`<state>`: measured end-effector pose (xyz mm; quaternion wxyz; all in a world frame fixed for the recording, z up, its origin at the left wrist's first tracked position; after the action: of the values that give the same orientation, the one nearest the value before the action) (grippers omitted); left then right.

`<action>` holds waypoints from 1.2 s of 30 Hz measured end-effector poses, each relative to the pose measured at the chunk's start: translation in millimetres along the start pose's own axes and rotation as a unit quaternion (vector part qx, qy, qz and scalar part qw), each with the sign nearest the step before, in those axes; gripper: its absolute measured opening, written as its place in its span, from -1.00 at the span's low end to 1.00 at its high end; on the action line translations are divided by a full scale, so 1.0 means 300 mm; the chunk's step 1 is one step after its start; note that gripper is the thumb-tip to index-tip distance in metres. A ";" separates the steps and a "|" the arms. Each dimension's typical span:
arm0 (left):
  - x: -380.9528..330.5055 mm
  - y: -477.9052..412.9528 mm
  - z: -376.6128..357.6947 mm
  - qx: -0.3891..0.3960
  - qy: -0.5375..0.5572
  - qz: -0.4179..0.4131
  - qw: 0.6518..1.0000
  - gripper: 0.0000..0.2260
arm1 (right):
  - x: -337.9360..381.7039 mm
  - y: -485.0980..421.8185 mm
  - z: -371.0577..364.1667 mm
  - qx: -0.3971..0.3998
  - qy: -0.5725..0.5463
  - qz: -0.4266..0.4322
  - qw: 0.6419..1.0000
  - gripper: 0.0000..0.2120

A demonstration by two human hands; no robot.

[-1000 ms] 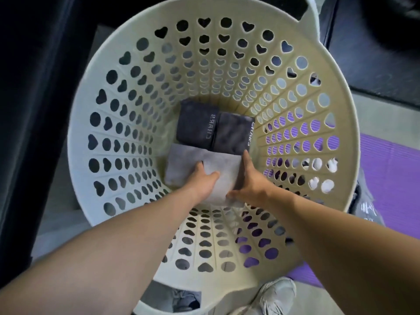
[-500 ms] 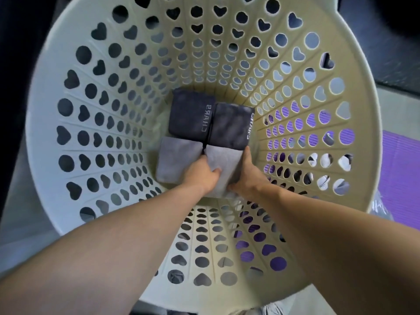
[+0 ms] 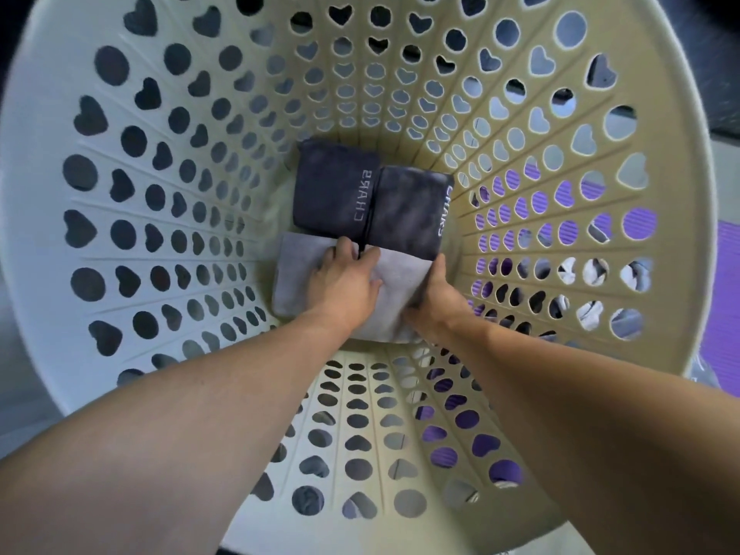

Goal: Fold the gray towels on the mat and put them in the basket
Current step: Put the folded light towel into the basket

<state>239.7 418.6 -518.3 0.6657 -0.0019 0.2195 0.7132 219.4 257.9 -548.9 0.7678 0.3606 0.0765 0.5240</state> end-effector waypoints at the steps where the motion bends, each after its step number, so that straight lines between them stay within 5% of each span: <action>1: 0.002 0.000 -0.003 -0.002 -0.006 -0.002 1.000 -0.60 | 0.009 0.005 0.003 0.010 0.003 0.018 1.000 0.01; 8: 0.014 -0.016 -0.018 0.023 -0.035 -0.010 0.999 -0.57 | -0.034 0.042 -0.004 0.009 -0.055 -0.054 0.997 0.04; 18: 0.026 -0.014 -0.053 0.036 -0.080 -0.036 0.996 -0.49 | 0.004 0.062 -0.016 0.006 -0.014 0.039 0.999 0.09; 29: 0.014 -0.005 -0.050 0.069 -0.092 -0.031 0.993 -0.42 | 0.031 0.045 -0.028 0.045 0.079 0.084 0.992 -0.08; 36: 0.007 0.013 0.045 0.067 -0.091 -0.027 0.993 -0.54 | 0.052 0.028 0.028 -0.018 0.172 0.084 0.981 -0.27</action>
<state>239.8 424.7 -505.5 0.7005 0.1019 0.2054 0.6758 223.9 268.9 -533.3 0.7029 0.2560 0.1674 0.6422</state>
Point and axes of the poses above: each hand's wrist, its own y-axis away from the middle knuckle, its own z-axis out of the back of the hand, x = y × z, the point moved 9 cm from there along -y, towards the middle knuckle, and after that the axes turned 15 degrees about -x, right-handed, at the moved point
